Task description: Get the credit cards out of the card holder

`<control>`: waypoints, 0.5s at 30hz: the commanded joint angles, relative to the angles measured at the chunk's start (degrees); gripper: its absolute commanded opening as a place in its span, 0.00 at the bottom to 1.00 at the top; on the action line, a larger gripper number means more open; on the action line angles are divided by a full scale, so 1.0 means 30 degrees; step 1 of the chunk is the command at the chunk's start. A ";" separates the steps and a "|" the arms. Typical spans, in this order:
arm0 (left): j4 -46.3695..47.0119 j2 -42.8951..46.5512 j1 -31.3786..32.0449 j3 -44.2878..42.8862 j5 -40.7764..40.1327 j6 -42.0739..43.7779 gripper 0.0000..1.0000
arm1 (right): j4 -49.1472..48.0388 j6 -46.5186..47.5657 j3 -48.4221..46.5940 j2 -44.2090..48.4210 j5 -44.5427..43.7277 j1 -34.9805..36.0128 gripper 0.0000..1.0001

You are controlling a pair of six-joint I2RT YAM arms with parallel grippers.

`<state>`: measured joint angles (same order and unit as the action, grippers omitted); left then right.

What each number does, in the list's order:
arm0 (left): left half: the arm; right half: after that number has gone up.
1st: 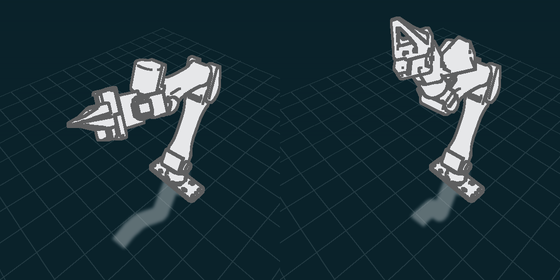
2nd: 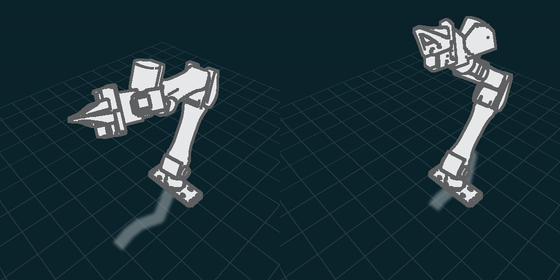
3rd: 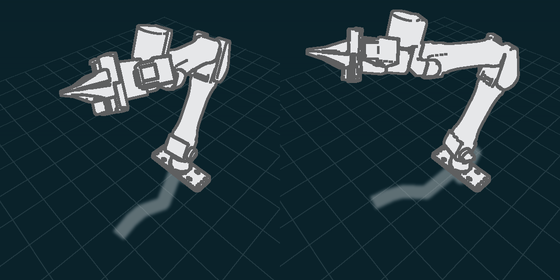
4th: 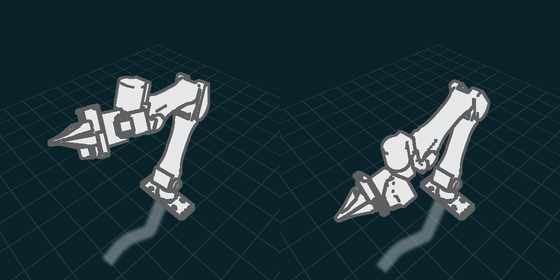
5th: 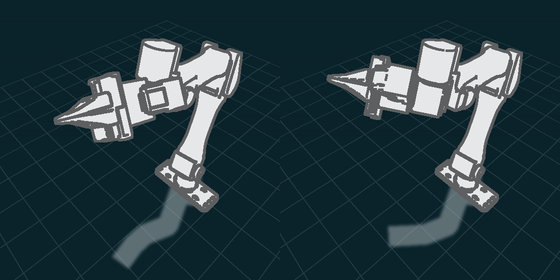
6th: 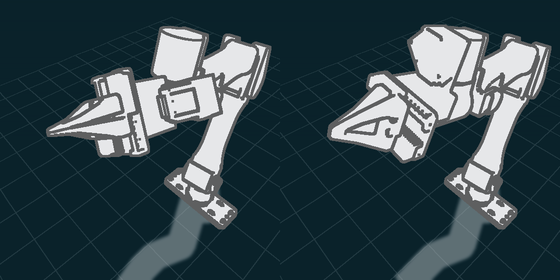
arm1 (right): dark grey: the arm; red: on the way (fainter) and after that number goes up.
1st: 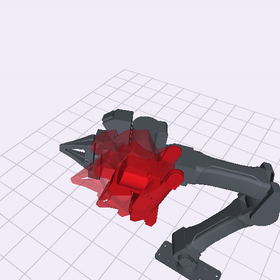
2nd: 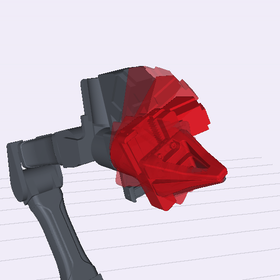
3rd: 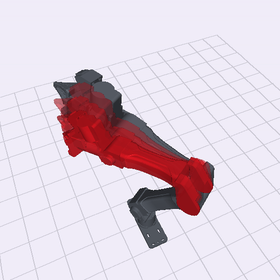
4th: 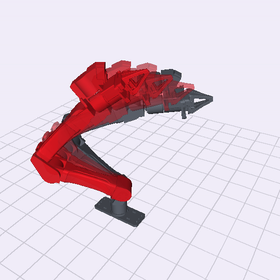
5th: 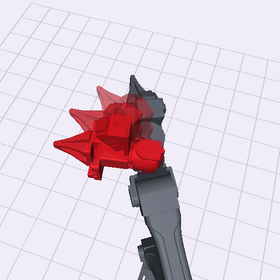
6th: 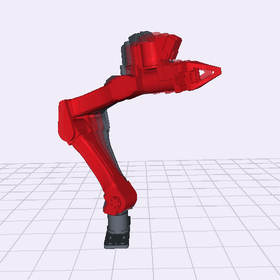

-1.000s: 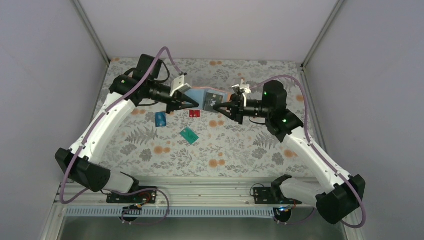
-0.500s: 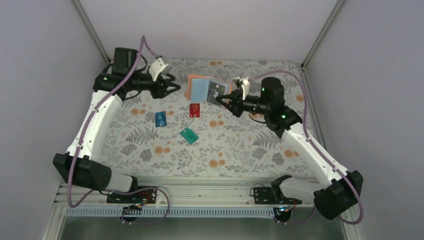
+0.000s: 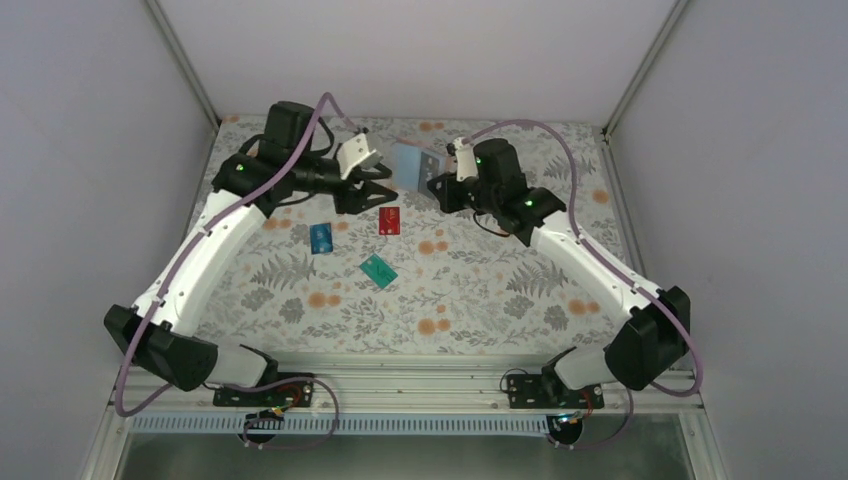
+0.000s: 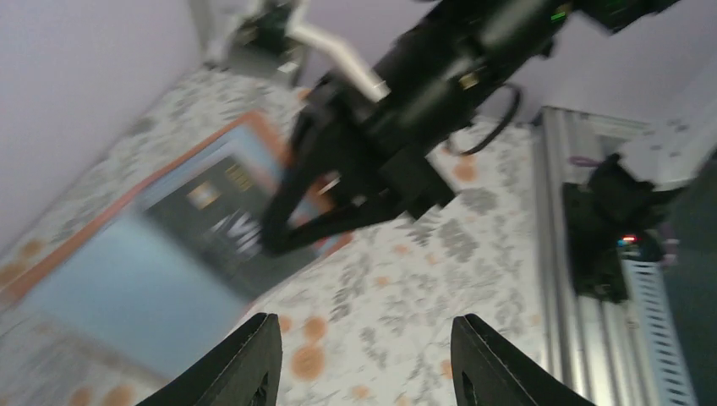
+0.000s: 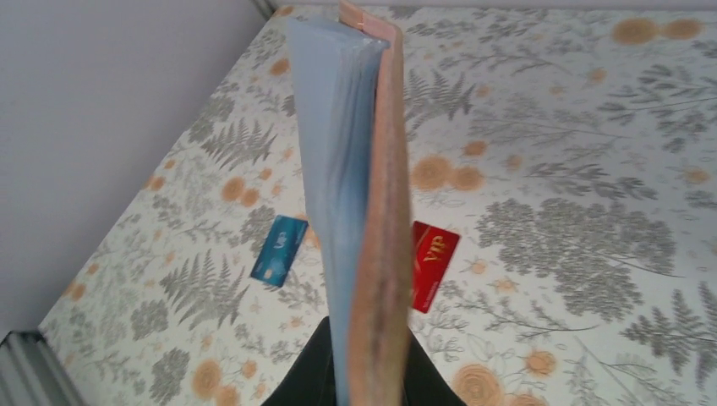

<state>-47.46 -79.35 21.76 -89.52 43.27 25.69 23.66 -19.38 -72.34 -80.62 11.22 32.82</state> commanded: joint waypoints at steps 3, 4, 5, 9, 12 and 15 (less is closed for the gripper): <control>0.0907 -0.1390 0.0769 -0.0211 0.3511 -0.1649 0.46 | -0.2970 0.1696 0.0424 0.0961 0.3967 0.0520 0.04; 0.1092 -0.1562 0.0774 -0.0190 0.3523 -0.1837 0.44 | -0.3387 0.2191 0.0683 0.1174 0.4876 0.0509 0.04; 0.1177 -0.1660 0.0760 -0.0143 0.3543 -0.1871 0.43 | -0.3640 0.2534 0.0840 0.1322 0.5568 0.0493 0.04; 0.1401 -0.1555 0.0751 0.0034 0.2762 -0.1740 0.41 | -0.4367 0.3531 0.0999 0.1532 0.8684 0.0536 0.04; 0.1580 -0.1145 0.0703 0.0116 0.2027 -0.1782 0.36 | -0.5215 0.3825 0.1563 0.1881 0.9798 0.0502 0.04; 0.1609 -0.0716 0.0193 0.0332 0.1974 -0.1709 0.35 | -0.5433 0.4143 0.1855 0.2227 1.0387 0.0529 0.04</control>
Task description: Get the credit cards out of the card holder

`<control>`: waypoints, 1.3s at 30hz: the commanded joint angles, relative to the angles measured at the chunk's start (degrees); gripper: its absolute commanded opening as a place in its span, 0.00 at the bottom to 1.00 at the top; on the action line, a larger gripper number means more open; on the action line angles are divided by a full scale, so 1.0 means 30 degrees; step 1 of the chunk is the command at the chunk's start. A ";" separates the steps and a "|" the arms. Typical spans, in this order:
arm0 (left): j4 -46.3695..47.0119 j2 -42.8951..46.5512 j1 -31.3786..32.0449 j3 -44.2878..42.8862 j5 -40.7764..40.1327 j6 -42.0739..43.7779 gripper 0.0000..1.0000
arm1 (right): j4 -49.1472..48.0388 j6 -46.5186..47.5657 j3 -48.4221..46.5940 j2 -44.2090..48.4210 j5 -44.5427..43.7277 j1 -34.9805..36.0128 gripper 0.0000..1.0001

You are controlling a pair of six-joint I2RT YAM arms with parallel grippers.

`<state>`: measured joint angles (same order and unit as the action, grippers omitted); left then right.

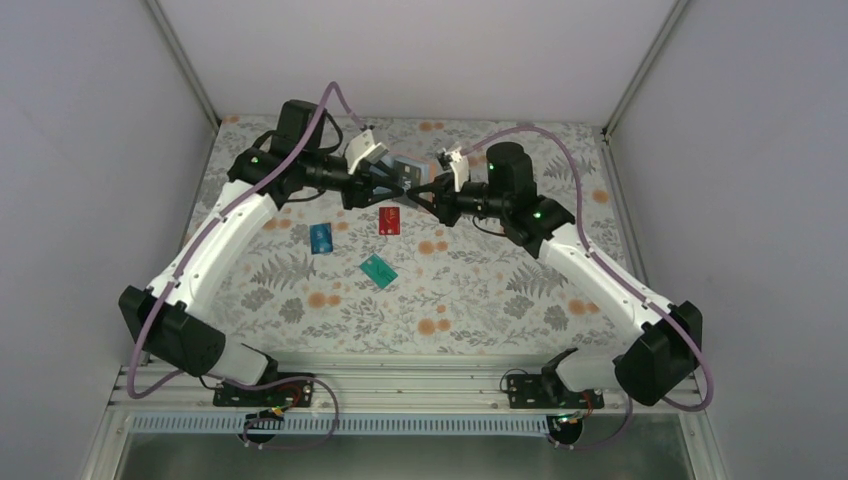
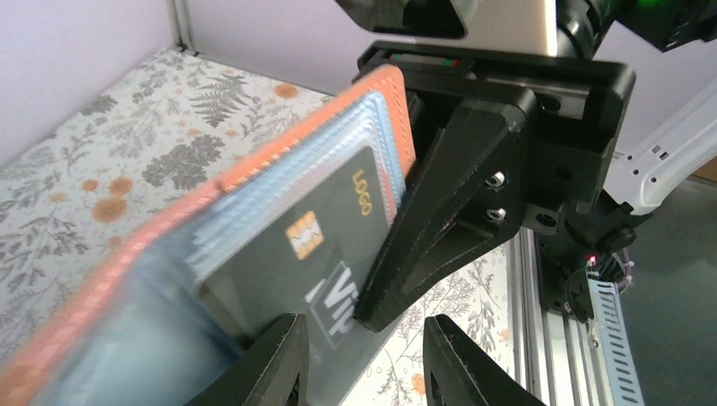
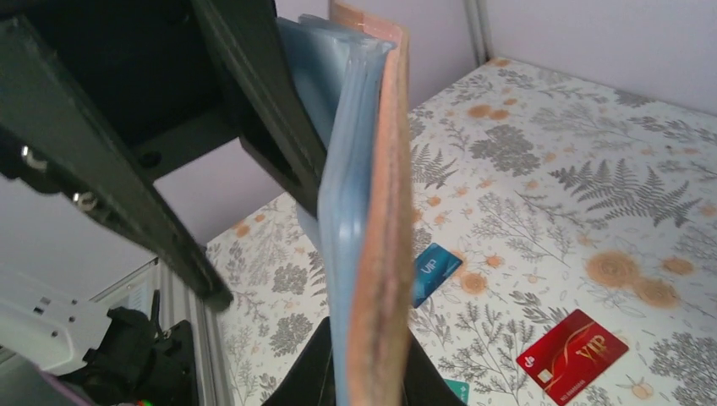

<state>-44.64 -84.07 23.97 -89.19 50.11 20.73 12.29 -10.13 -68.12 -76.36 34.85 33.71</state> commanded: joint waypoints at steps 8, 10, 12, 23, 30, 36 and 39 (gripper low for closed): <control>0.0067 0.0881 -0.0617 0.0814 0.0827 0.0598 0.35 | -0.2624 0.1490 0.0911 0.1470 0.4196 0.0237 0.04; -0.0406 0.0804 -0.0107 0.0828 0.1221 0.1313 0.35 | -0.2776 0.1548 0.0938 0.1531 0.4447 0.0195 0.04; -0.0558 0.0751 0.0251 0.0947 0.1862 0.1701 0.27 | -0.2781 0.1597 0.0943 0.1518 0.4550 0.0208 0.04; -0.2010 0.1026 -0.0025 0.0360 0.4862 0.3278 0.02 | -0.2655 0.2085 0.1547 0.2062 0.4325 -0.0030 0.18; -0.2214 0.1270 -0.0778 0.0629 0.5078 0.3653 0.02 | -0.2527 0.2403 0.2598 0.2982 0.4671 -0.1061 0.33; -0.2405 0.1219 -0.0782 0.0721 0.5049 0.3873 0.02 | -0.2283 0.2702 0.2633 0.3293 0.4958 -0.1310 0.15; -0.2527 0.1209 -0.0789 0.0688 0.5102 0.3958 0.02 | -0.2184 0.2802 0.2454 0.3004 0.5695 -0.1351 0.04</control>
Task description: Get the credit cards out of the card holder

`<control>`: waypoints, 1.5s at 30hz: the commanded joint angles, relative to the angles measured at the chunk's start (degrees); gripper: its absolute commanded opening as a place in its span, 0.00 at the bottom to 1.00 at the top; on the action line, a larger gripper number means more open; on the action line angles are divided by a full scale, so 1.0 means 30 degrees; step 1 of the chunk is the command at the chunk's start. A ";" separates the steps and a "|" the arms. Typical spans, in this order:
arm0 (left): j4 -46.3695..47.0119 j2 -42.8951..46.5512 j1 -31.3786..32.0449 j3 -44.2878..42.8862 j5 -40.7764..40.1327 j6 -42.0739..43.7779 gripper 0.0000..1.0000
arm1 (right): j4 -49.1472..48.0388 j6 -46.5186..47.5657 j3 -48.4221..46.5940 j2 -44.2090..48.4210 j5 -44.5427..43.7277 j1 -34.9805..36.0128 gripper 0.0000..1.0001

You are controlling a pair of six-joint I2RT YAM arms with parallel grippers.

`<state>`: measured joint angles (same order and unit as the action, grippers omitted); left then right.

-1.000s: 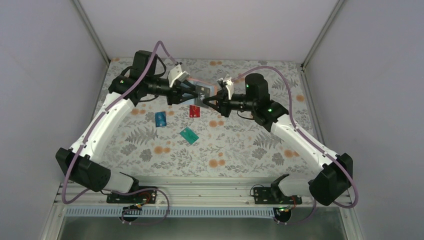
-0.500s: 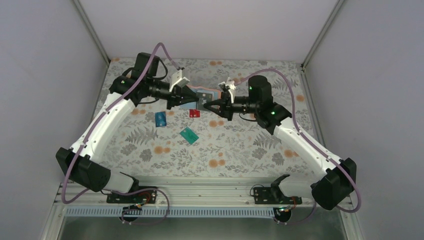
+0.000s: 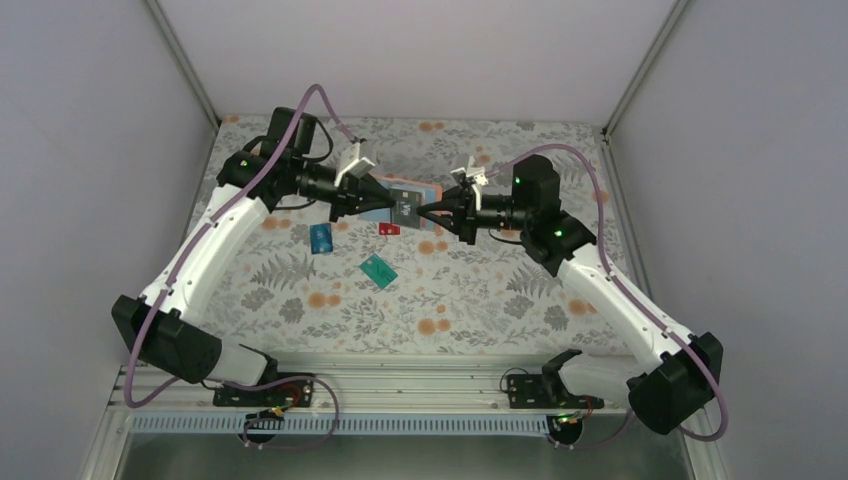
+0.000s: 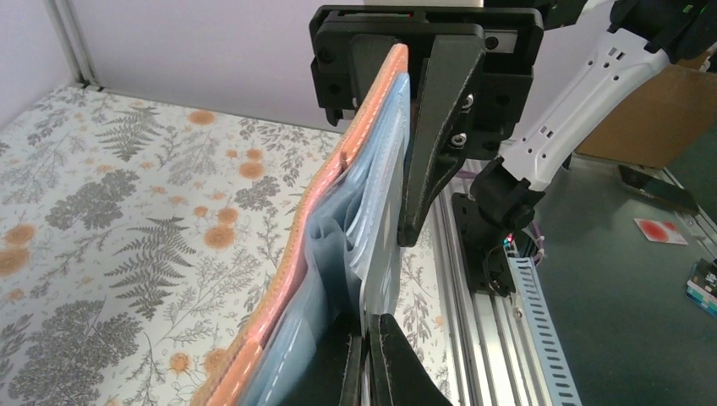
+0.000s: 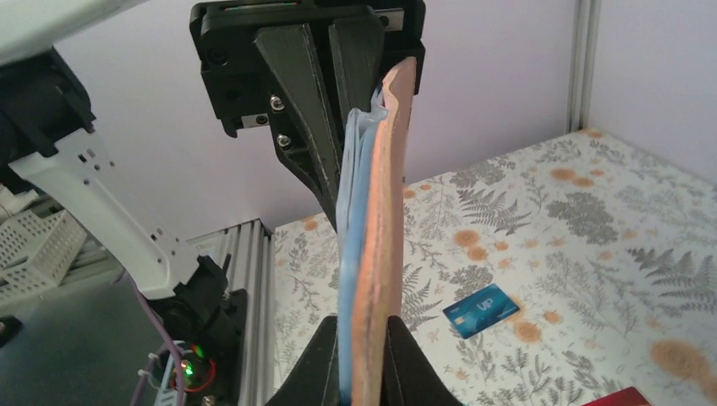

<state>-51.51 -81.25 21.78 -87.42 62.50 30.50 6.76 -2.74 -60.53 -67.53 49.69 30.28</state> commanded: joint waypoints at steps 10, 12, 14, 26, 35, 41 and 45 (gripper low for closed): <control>-0.2090 0.0380 -0.0114 -0.0092 0.3382 0.3641 0.13 | -0.0199 0.0635 -0.0161 0.0218 0.1952 -0.0362 0.04; -0.2071 0.0342 -0.0119 -0.0076 0.3582 0.3847 0.08 | 0.0079 0.0837 -0.0243 0.0243 0.1724 -0.0366 0.04; -0.1867 0.0416 -0.0112 -0.0046 0.3464 0.3648 0.03 | 0.0268 0.0905 -0.0322 0.0301 0.1631 -0.0370 0.04; -0.2137 0.0870 -0.0112 -0.0165 0.2130 0.3192 0.02 | 0.1337 0.1146 -0.0648 0.0348 0.1058 -0.0606 0.16; -0.2111 0.0829 -0.0140 -0.0444 0.1061 0.2864 0.02 | 0.1605 0.1676 -0.0437 0.1160 0.1643 -0.0873 0.04; -0.2213 0.0853 -0.0146 -0.0572 0.0777 0.2810 0.02 | 0.1671 0.1790 -0.0388 0.1175 0.2187 -0.1163 0.04; -0.2276 0.0965 -0.0160 -0.0561 0.0722 0.2935 0.02 | 0.1810 0.1831 -0.0396 0.1165 0.2362 -0.1189 0.04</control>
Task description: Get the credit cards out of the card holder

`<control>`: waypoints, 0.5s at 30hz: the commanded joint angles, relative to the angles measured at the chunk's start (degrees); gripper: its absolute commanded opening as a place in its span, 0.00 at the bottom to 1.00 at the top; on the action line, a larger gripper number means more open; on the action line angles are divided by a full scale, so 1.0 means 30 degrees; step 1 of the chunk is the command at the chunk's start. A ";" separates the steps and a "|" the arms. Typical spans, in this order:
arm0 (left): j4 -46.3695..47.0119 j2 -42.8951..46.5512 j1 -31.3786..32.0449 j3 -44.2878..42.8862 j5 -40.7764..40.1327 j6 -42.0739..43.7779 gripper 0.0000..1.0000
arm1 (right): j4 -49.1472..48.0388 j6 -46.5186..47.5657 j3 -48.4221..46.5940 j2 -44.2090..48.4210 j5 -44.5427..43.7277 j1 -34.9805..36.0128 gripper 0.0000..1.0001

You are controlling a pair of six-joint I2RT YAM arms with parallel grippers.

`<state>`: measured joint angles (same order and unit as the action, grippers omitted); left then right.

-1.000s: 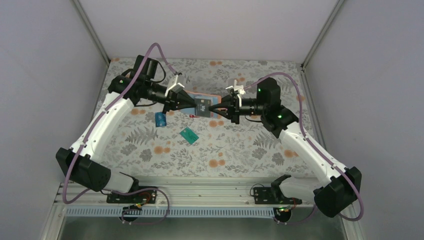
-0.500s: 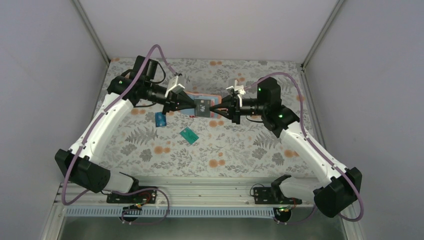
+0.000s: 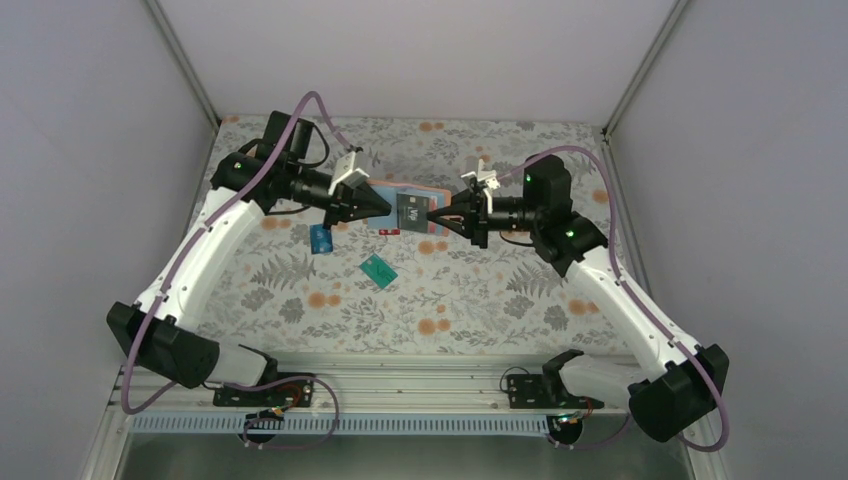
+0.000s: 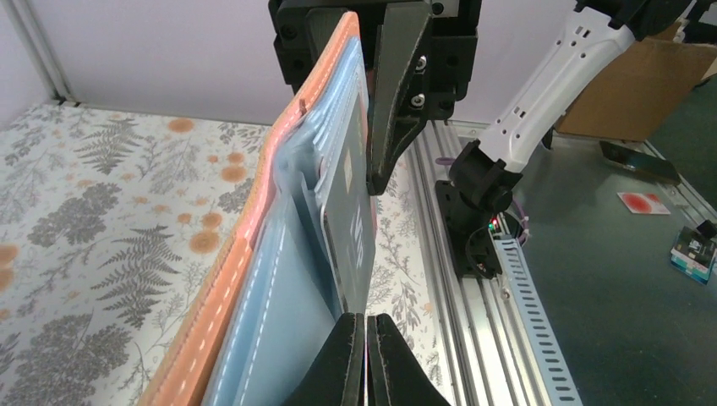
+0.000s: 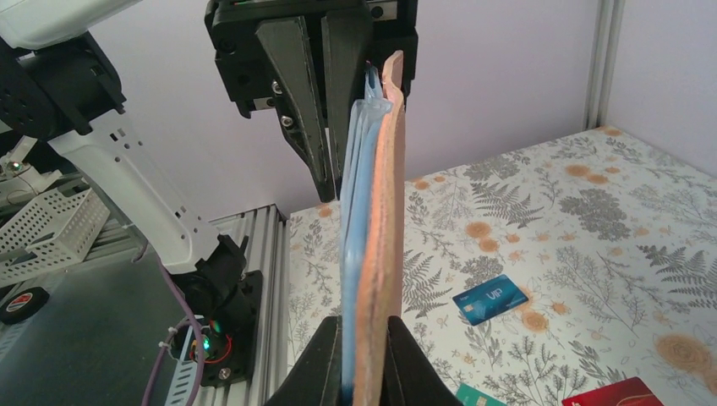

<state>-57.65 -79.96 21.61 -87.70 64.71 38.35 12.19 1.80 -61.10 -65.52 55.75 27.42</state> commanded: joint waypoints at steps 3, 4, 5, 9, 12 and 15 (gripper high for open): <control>-0.0054 0.0577 -0.0113 -0.0384 0.0028 0.0220 0.02 | 0.0050 0.0325 -0.0250 0.0497 0.0408 -0.0280 0.04; 0.0218 0.0543 -0.0090 -0.0297 0.0093 -0.0204 0.02 | 0.0004 0.0309 -0.0283 0.0454 0.0582 -0.0280 0.04; 0.0778 0.0468 -0.0021 -0.0151 -0.0034 -0.0587 0.03 | -0.0100 0.0252 -0.0312 0.0386 0.0820 -0.0291 0.04; 0.2207 0.0171 0.0643 0.0383 -0.1225 -0.1534 0.21 | -0.0197 0.0155 -0.0373 0.0134 0.1104 -0.0291 0.04; 0.2855 -0.0086 0.0701 0.0214 -0.1857 -0.2203 0.24 | -0.0193 0.0146 -0.0374 0.0129 0.1325 -0.0287 0.04; 0.2749 -0.0157 0.0708 0.0224 -0.1505 -0.1842 0.21 | -0.0195 0.0131 -0.0322 0.0159 0.1410 -0.0293 0.04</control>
<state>-52.07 -79.64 23.70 -87.18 60.53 33.36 12.47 1.80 -61.10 -65.52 57.25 26.85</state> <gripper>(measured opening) 0.238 0.094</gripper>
